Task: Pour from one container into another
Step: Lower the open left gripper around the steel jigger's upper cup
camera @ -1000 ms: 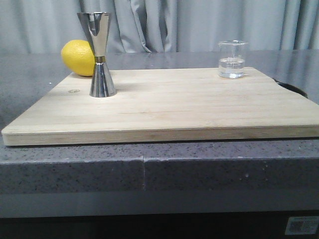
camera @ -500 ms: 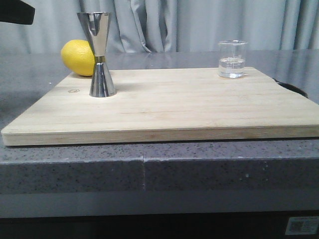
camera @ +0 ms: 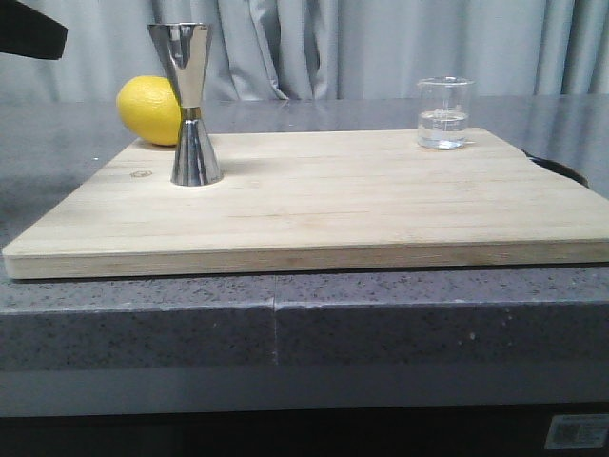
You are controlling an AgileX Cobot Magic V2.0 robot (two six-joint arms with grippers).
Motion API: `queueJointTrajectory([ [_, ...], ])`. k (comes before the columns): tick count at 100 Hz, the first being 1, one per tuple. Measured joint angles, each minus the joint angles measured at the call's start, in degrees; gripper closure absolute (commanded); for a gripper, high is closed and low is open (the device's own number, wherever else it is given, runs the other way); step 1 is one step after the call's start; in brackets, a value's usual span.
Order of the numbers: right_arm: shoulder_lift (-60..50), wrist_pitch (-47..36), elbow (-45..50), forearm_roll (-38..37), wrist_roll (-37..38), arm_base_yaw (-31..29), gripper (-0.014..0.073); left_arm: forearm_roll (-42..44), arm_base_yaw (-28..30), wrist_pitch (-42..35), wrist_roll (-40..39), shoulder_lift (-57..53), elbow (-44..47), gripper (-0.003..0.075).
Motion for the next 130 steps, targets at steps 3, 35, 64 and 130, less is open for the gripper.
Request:
queueJointTrajectory([
  [3,0.00,0.00,0.00,0.00,0.00,0.00,0.0655,0.00,0.00,0.00,0.00,0.00,0.00,0.0355],
  [35,0.00,0.00,0.00,0.00,0.00,0.00,0.0267,0.00,0.00,0.00,0.00,0.00,0.00,0.0286],
  [64,0.07,0.00,0.00,-0.42,0.00,0.00,-0.0063,0.00,0.00,0.00,0.00,0.00,0.00,0.0092],
  [130,0.36,-0.38,2.30,-0.54,0.00,0.00,-0.0063,-3.31,-6.23,-0.09,0.08,3.11,0.00,0.0068],
])
